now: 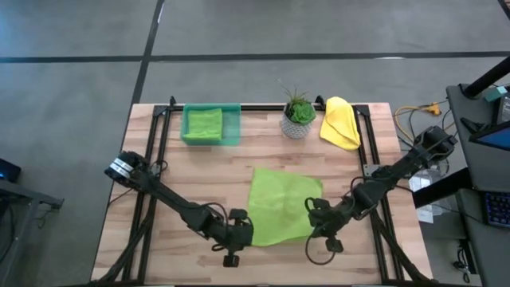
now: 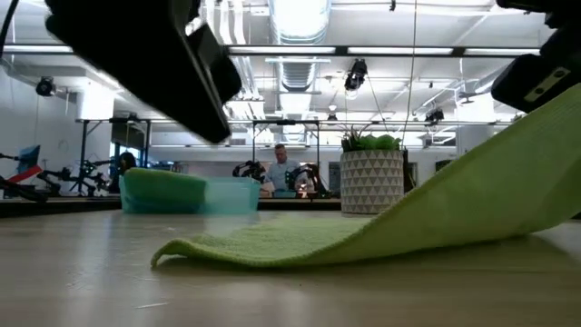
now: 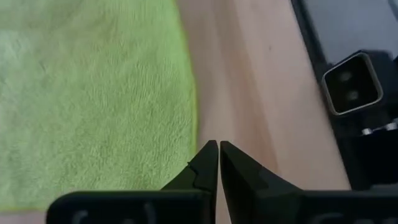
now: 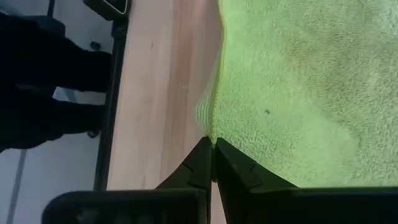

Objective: Fold microfiber towels
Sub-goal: Fold the yellow-green microfiber cloth

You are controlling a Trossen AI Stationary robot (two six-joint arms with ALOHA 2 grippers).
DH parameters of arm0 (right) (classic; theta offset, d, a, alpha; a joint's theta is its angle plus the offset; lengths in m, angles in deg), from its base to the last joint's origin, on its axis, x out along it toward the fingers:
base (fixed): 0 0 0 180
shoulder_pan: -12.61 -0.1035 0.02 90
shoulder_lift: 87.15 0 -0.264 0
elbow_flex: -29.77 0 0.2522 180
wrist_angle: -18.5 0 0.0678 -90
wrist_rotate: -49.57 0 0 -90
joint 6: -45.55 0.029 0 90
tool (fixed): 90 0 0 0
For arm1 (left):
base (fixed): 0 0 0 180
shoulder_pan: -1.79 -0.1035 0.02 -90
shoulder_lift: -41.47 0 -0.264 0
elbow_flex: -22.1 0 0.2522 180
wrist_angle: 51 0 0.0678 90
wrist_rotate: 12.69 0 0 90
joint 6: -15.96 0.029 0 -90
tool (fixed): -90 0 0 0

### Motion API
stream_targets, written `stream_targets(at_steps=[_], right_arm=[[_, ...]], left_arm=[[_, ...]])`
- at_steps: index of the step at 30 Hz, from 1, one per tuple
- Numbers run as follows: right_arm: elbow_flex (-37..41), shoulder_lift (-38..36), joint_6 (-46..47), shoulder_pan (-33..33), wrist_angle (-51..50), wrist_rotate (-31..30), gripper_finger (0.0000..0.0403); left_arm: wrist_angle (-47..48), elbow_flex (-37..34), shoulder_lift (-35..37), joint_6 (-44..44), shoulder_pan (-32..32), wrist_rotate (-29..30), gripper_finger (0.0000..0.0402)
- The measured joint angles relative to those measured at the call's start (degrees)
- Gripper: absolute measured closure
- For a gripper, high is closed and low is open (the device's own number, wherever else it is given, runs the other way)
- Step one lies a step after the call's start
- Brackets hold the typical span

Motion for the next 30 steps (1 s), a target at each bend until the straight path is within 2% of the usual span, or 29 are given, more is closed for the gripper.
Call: stream_targets(at_steps=[7,16,20,23,25,30], right_arm=[[0.0,0.0,0.6,0.3,0.1,0.5,0.0392],[0.2,0.0,2.3,0.2,0.1,2.7,0.0392],[0.2,0.0,3.2,0.2,0.1,3.2,0.0392],[0.2,0.0,3.6,0.2,0.1,3.2,0.0392],[0.2,0.0,3.7,0.2,0.1,3.2,0.0392],[0.2,-0.2,4.3,0.2,0.3,3.1,0.0392]], left_arm=[[-5.6,0.1,-2.2,4.5,-0.4,-1.1,0.0384],[-3.2,0.1,-6.0,6.2,-1.2,-0.9,0.0266],[-1.5,0.1,-7.5,5.9,-1.5,-1.0,0.0238],[-0.1,0.4,-8.1,5.3,-1.5,-0.9,0.0245],[2.0,0.5,-8.2,4.4,-1.4,-0.3,0.0267],[7.6,1.0,-7.4,3.1,-1.3,0.1,0.0376]])
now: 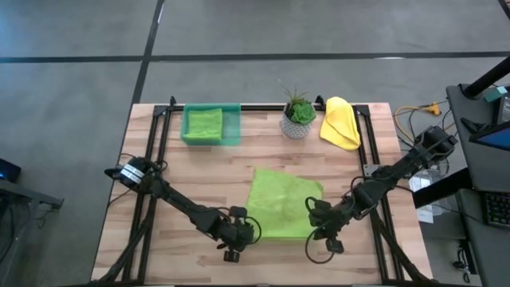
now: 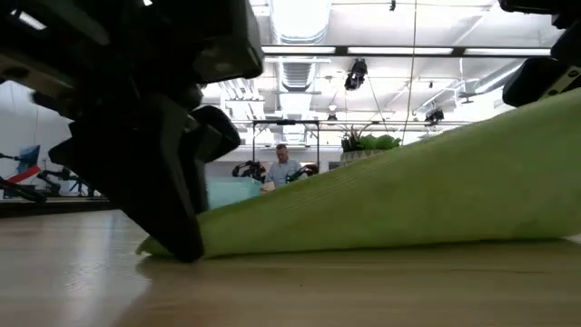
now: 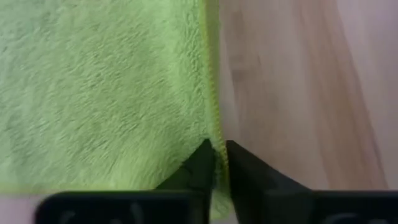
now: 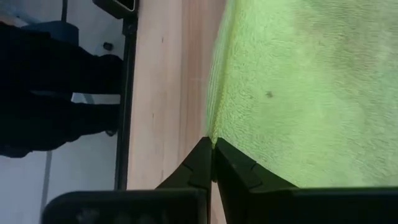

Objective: Fold microfiber towels
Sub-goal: Fold the yellow-green microfiber cloth

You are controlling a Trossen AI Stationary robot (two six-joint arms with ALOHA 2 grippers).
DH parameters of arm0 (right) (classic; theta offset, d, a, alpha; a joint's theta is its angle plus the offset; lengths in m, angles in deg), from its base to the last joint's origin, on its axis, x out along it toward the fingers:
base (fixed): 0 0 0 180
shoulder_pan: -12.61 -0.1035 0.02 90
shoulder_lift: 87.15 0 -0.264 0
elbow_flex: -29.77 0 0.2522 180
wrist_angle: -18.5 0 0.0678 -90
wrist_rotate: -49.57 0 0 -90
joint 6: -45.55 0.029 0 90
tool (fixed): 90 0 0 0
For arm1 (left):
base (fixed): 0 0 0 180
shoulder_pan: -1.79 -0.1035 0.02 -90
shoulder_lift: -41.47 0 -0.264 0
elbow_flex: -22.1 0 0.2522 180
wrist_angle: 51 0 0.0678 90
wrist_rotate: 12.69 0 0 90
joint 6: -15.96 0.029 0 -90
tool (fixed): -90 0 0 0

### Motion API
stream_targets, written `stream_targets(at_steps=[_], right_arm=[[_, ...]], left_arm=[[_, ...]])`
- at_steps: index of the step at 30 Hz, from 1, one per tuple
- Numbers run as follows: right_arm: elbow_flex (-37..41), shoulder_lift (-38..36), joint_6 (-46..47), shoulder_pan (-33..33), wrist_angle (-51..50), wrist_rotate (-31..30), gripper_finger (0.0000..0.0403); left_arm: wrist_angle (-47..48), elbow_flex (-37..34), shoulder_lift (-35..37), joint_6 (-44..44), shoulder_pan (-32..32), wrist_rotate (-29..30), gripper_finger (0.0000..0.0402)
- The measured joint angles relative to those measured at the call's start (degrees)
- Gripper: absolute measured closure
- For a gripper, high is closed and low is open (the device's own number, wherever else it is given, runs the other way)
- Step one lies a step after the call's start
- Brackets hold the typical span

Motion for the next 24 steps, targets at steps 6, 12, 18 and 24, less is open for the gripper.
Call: stream_targets(at_steps=[6,12,18,24], right_arm=[[0.0,-0.6,1.5,0.0,0.0,0.2,0.0392],[0.0,-0.9,4.9,-2.2,0.1,1.0,0.0392],[0.2,-1.2,6.4,-4.7,-1.3,-1.0,0.0392],[1.5,-2.6,5.4,-2.4,-3.6,-3.6,0.0392]], left_arm=[[3.6,0.3,4.2,0.2,0.2,0.4,0.0390],[-0.6,0.9,8.4,-0.4,0.9,-10.1,0.0390],[-0.5,0.9,9.4,-1.7,1.3,-10.0,0.0389],[2.7,0.6,10.3,-0.3,-1.6,-4.8,0.0389]])
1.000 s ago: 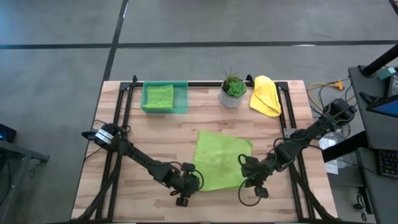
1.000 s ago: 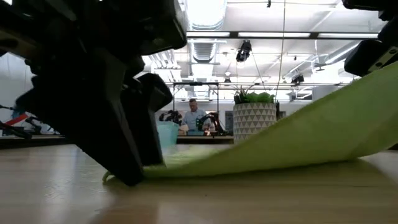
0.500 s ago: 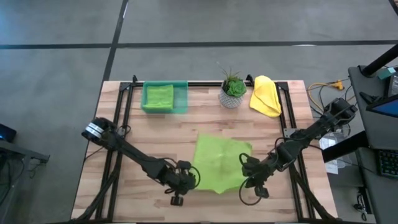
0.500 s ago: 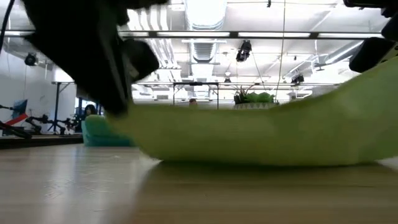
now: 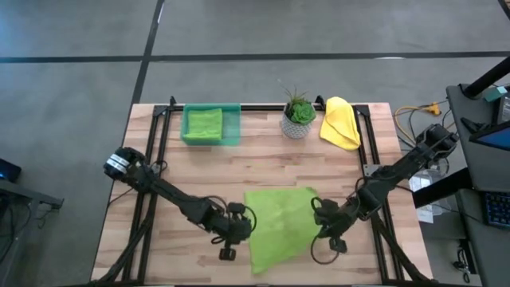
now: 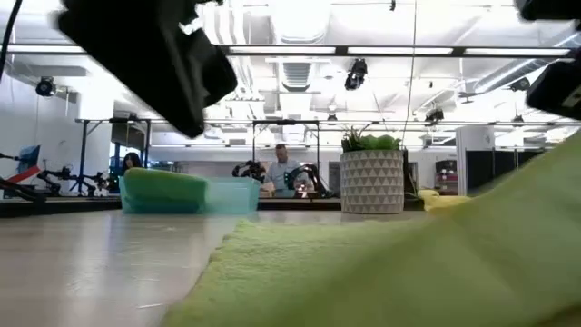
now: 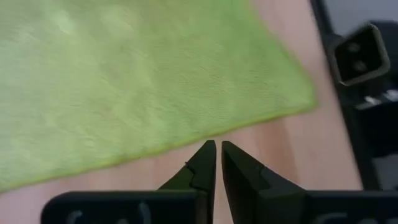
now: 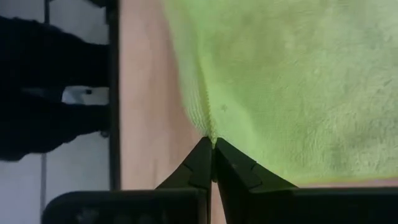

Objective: Fold microfiber towels
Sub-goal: Fold the yellow-green microfiber cloth

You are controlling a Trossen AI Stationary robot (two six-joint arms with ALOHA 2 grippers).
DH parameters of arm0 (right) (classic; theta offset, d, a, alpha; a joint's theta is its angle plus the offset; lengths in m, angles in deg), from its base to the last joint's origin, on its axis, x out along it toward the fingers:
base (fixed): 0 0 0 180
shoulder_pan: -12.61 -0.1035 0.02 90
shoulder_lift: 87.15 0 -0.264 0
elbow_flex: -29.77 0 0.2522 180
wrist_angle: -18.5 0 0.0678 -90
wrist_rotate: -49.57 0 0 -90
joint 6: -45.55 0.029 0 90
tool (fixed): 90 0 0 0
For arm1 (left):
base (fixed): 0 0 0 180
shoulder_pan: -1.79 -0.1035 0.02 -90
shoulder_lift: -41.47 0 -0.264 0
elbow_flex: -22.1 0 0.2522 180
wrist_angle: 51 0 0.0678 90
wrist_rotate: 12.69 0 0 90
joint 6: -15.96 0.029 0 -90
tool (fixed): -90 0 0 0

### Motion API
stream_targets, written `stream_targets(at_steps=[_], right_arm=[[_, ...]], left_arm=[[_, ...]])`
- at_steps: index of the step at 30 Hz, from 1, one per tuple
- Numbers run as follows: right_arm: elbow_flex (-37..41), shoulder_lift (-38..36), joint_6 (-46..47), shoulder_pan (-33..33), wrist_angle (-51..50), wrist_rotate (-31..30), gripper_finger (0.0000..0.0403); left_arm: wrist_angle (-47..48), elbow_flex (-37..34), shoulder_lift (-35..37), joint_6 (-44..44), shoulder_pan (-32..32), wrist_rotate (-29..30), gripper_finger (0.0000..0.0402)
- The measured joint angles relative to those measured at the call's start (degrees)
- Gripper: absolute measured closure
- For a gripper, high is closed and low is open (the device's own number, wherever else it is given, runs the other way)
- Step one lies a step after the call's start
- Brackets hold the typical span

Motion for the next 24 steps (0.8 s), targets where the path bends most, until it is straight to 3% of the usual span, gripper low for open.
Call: stream_targets(at_steps=[7,16,24], right_arm=[[2.2,-3.0,-0.1,3.3,0.0,0.0,0.0394],[3.1,-5.5,-1.4,6.1,0.4,0.0,0.0394],[3.1,-5.6,-1.8,6.1,0.2,0.1,0.0394]], left_arm=[[-0.8,-0.4,1.9,3.5,-4.4,-0.7,0.0389],[-8.0,-0.9,-0.2,4.9,-6.8,-8.6,0.0389],[-26.4,-5.7,-0.1,-2.0,-11.3,-13.3,0.0367]])
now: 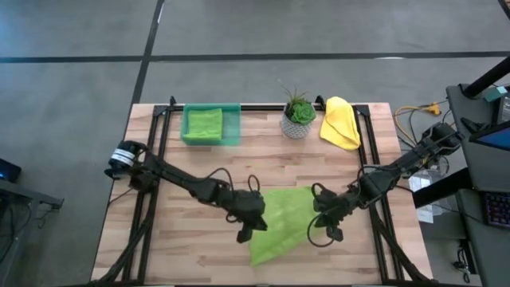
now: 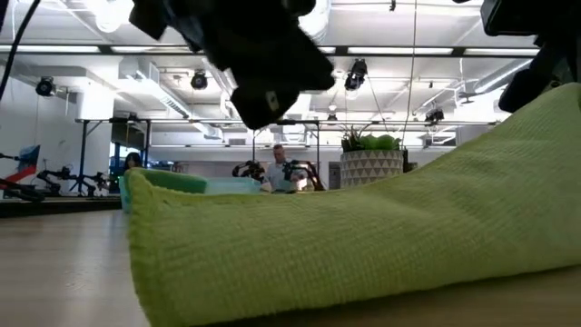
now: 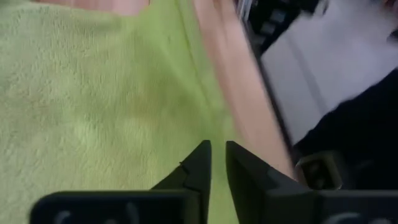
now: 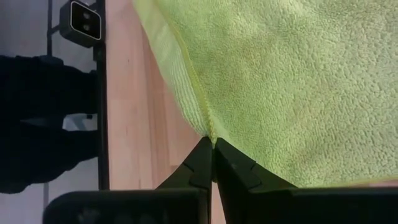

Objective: Fold microfiber towels
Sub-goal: Fold the yellow-green microfiber cloth

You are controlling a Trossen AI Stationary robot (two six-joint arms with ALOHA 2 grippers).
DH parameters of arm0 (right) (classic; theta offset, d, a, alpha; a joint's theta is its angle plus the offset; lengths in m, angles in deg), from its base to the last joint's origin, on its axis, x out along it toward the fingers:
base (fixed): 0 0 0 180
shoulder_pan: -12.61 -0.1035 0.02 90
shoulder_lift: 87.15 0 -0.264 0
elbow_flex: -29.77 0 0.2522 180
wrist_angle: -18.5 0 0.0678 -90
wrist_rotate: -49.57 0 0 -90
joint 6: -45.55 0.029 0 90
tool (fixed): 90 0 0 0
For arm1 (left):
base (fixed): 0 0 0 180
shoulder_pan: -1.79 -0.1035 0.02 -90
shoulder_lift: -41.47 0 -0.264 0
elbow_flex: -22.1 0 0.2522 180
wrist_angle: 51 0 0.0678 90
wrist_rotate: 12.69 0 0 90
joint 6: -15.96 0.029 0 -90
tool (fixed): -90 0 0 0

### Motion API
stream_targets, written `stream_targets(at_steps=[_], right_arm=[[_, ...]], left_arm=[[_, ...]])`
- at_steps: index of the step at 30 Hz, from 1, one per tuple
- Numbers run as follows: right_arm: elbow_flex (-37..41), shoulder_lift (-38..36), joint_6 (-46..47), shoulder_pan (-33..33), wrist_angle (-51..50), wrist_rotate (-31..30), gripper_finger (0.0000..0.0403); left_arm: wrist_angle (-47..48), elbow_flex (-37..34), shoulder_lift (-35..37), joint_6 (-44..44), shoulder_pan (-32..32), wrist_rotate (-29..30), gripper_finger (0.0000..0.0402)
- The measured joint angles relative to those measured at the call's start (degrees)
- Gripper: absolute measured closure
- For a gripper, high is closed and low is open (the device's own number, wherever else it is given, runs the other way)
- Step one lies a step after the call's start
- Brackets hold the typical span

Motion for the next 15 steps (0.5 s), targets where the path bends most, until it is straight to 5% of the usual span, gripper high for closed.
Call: stream_targets(at_steps=[8,15], right_arm=[[0.0,0.0,-0.8,0.0,0.2,0.0,0.0394],[0.0,0.0,-0.7,0.0,0.8,0.0,0.0394]], left_arm=[[-12.4,-0.9,-6.1,-10.6,-3.9,-10.5,0.0255],[-17.8,3.1,-12.1,-16.0,-4.6,-12.1,0.0196]])
